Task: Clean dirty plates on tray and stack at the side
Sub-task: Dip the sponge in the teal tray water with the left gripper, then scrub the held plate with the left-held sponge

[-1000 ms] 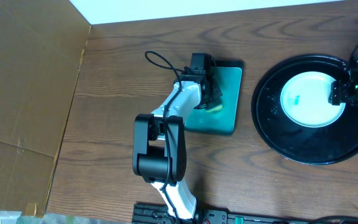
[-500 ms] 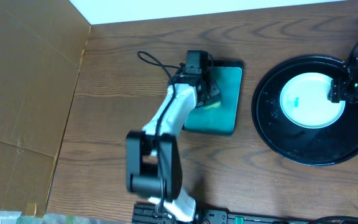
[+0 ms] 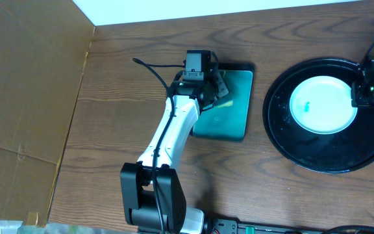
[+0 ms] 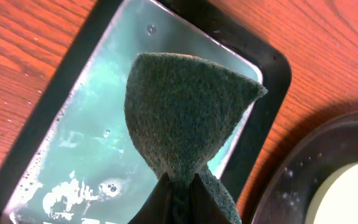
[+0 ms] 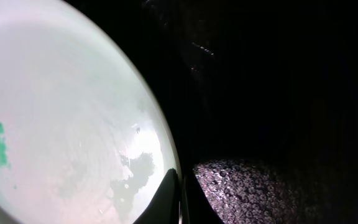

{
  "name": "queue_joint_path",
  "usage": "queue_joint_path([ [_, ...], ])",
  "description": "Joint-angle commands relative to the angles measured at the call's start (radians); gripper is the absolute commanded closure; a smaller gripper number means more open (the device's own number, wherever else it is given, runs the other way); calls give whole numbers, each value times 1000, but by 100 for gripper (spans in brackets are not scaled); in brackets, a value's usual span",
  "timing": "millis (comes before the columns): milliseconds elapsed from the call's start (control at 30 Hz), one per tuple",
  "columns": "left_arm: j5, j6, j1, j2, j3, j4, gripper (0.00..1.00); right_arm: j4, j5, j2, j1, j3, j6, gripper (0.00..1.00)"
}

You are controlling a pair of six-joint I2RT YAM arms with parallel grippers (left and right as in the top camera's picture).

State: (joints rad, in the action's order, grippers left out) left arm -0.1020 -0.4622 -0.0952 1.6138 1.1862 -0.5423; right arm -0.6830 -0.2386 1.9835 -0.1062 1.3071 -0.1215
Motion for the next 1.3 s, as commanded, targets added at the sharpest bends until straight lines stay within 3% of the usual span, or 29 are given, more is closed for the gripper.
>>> queue_joint_path([
  [0,-26,36,-23,-15,0,-2,93,2,-14,15,-19,4,7,99],
  [433,-21,50,-146,-34,0,1,93,4,-13,15,-60,4,-17,99],
  [633,-21,-61,-276,-32,0,24,93,10,-13,15,-77,4,-50,99],
  [900,64,-226,-443,32,0,161,93,2,-14,15,-85,3,-77,99],
  [1267,66,-375,-570,299,0,476,93,10,-13,15,-100,3,-76,99],
])
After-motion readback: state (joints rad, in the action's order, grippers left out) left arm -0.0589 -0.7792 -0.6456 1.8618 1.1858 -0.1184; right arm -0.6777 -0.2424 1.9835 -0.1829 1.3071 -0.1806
